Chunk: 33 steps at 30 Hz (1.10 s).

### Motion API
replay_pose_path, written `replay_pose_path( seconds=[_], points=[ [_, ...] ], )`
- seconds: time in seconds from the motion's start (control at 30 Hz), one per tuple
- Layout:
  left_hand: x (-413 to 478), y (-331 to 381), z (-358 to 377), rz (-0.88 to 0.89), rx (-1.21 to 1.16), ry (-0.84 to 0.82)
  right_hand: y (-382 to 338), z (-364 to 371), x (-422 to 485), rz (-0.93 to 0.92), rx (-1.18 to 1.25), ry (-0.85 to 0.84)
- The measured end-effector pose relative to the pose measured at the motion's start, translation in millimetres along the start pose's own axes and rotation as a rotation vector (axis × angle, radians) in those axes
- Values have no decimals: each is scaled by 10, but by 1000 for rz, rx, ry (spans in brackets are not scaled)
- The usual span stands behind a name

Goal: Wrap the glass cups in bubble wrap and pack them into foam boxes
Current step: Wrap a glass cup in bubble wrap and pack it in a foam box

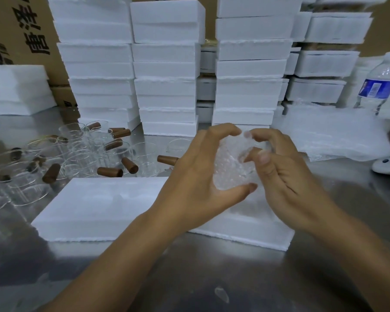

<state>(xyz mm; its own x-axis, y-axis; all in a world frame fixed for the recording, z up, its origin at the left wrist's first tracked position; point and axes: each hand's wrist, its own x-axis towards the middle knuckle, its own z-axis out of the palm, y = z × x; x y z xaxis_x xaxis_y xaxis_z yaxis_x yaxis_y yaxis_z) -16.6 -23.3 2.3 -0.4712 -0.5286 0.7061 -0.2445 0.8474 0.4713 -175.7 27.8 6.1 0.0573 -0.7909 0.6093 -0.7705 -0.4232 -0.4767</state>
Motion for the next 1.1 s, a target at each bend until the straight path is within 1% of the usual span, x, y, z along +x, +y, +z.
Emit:
replay_pose_path(
  seconds=[0.13,0.2,0.33,0.4,0.53,0.63,0.73,0.83,0.93,1.03,1.1],
  points=[
    [-18,-7,34,24,83,-60,47,-6,5,-10,-83,-17],
    [-9,-11,40,9,85,-43,25,-26,14,10,-41,12],
    [13,-23,-3,-59,24,77,-22,-74,18,36,157,234],
    [22,-35,-30,-122,-43,114,-24,-106,37,146,270,280],
    [54,-77,-60,-237,-189,189,14,-86,81,412,486,231],
    [61,-111,-60,-249,-223,200,1,-37,87,459,593,190],
    [62,-127,-78,-278,-205,157,-13,-17,83,486,663,178],
    [59,-130,-120,-305,-189,39,2,-20,86,517,685,181],
    [54,-141,-167,-286,-118,-65,23,-36,90,541,677,170],
    [59,-183,-240,-264,-32,-137,32,-64,88,536,644,86],
    [63,-221,-301,-297,-54,-170,40,-63,82,526,604,25]
  ],
)
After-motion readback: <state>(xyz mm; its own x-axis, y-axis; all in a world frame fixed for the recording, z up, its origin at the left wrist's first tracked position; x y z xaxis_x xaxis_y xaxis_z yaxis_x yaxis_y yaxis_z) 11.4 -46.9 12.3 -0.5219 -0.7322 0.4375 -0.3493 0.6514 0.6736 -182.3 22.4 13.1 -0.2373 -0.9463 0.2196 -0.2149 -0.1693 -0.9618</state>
